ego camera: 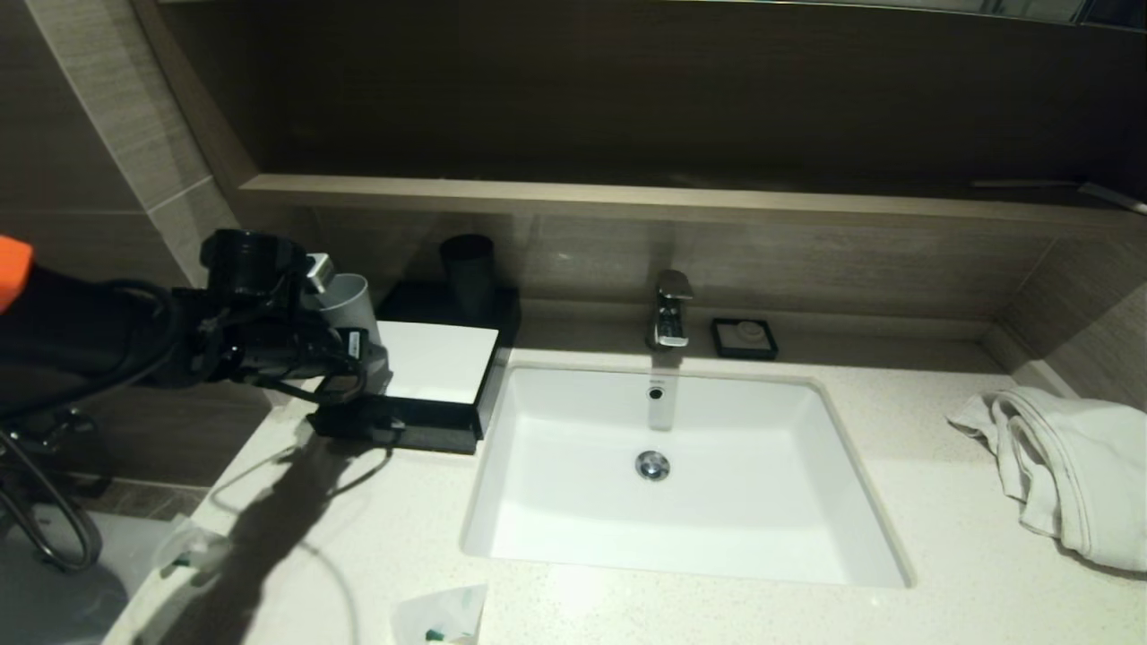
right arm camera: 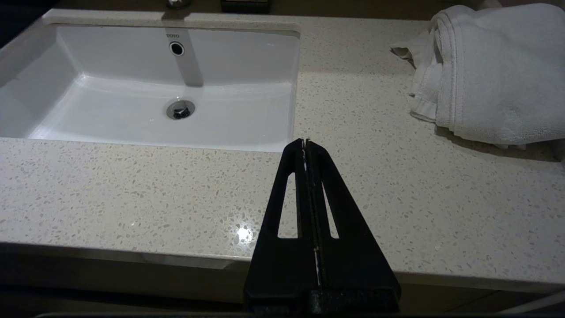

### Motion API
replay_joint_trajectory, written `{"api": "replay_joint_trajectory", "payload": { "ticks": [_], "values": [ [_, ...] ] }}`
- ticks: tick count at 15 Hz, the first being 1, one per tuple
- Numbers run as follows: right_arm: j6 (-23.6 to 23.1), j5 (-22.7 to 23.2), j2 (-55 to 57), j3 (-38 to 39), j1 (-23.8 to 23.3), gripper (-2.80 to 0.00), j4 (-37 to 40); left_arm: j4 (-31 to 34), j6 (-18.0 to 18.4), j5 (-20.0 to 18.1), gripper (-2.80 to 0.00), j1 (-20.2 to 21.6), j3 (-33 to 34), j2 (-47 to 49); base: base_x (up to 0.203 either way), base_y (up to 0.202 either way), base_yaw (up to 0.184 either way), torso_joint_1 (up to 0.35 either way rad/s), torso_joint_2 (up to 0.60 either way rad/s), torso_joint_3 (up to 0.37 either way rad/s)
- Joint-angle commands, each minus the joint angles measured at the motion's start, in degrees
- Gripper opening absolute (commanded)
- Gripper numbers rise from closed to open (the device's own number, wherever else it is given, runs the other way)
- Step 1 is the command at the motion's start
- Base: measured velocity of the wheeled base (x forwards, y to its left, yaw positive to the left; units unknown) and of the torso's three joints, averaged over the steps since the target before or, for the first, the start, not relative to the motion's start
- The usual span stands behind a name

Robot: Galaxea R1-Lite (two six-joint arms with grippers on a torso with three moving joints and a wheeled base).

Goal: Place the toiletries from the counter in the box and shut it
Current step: Place the cup on the storage box

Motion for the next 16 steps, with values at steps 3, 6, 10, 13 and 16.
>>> {"api": "replay_joint_trajectory", "payload": {
  "ticks": [3, 6, 10, 13, 16],
  "values": [
    [0.0, 0.0, 0.0, 0.0, 0.0, -2.80, 0.0, -0.1, 0.0, 0.1, -2.80, -0.4, -3.1, 2.8, 0.000, 0.000, 0.000, 0.000, 0.00, 0.000],
    [0.0, 0.0, 0.0, 0.0, 0.0, -2.80, 0.0, -0.1, 0.0, 0.3, -2.80, -0.4, -5.6, 4.8, 0.000, 0.000, 0.000, 0.000, 0.00, 0.000],
    [0.0, 0.0, 0.0, 0.0, 0.0, -2.80, 0.0, 0.1, 0.0, 0.3, -2.80, -0.7, -7.6, 6.0, 0.000, 0.000, 0.000, 0.000, 0.00, 0.000],
    [0.0, 0.0, 0.0, 0.0, 0.0, -2.80, 0.0, 0.1, 0.0, 0.3, -2.80, -0.8, -8.0, 6.4, 0.000, 0.000, 0.000, 0.000, 0.00, 0.000],
    [0.0, 0.0, 0.0, 0.0, 0.0, -2.80, 0.0, 0.2, -0.1, 0.3, -2.80, -0.8, -9.8, 7.3, 0.000, 0.000, 0.000, 0.000, 0.00, 0.000]
  ]
}}
